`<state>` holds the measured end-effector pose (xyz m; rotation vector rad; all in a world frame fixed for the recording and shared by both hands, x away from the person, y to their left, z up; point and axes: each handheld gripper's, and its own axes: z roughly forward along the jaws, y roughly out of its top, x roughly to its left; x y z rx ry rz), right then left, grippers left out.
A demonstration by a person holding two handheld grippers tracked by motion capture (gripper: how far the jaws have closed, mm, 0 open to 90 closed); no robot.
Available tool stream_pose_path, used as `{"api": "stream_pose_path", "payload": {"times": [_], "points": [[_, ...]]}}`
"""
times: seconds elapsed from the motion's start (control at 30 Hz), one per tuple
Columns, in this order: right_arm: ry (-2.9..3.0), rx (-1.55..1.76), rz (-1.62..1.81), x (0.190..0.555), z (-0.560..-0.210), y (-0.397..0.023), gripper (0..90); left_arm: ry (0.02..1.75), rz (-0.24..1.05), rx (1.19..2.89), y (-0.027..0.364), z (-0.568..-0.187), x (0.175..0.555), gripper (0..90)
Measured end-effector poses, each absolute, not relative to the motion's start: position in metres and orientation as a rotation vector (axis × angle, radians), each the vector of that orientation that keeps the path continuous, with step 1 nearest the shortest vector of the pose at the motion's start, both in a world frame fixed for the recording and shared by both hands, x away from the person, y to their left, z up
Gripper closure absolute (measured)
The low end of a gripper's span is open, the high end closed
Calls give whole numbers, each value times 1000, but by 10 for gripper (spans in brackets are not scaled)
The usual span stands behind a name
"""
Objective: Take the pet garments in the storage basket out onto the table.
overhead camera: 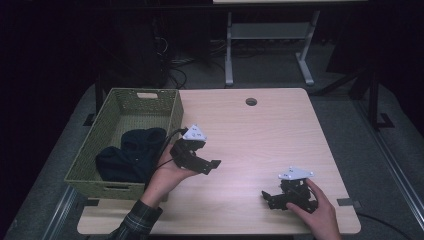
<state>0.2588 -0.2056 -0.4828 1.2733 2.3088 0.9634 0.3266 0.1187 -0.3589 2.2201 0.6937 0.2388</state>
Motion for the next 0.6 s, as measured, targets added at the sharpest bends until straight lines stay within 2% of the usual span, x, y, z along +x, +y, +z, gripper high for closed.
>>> {"api": "stream_pose_path", "payload": {"times": [0.6], "points": [[2309, 1275, 963, 259, -483, -206, 0, 679, 261, 2237, 126, -342, 338, 157]]}}
